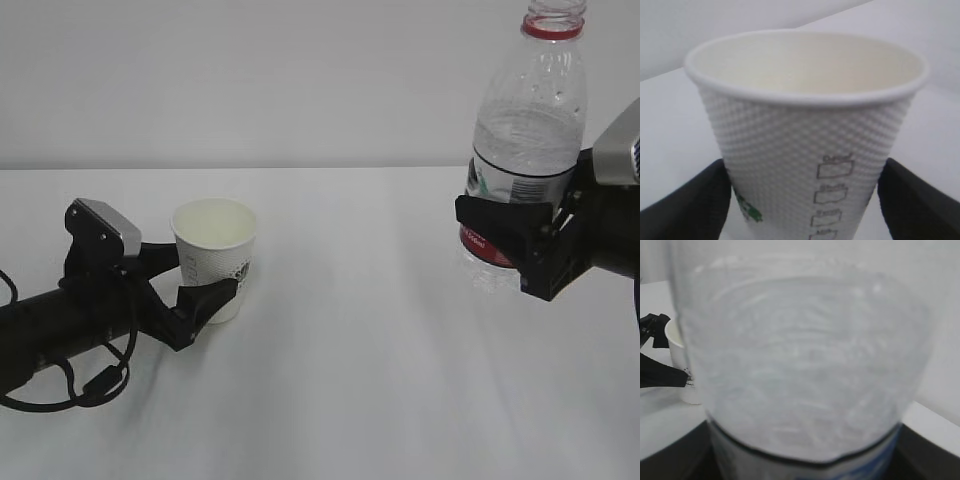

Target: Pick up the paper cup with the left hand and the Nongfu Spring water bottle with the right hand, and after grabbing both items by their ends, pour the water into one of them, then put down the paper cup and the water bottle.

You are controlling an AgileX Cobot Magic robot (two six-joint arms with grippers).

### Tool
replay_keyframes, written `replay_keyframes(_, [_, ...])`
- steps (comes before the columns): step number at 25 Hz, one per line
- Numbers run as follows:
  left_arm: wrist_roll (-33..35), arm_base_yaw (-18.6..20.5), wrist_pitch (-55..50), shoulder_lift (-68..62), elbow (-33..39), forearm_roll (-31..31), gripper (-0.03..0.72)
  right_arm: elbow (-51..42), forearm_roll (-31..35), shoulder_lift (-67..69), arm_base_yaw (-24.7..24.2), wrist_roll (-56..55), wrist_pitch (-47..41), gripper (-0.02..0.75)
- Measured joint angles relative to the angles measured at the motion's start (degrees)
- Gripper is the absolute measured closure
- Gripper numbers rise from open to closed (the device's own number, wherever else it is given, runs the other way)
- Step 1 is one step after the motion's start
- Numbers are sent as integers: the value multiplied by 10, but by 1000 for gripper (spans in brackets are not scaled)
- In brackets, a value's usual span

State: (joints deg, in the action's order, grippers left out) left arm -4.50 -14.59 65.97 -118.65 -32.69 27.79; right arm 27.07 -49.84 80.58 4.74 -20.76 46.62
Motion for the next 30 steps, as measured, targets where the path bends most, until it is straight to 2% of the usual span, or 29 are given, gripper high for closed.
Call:
replay_keyframes(24, [1,0,-38,8,0,1,13,0,0,0,0,0,0,248])
replay_keyframes(30, [52,0,-65,10,0,5,15,0,0,0,0,0,0,248])
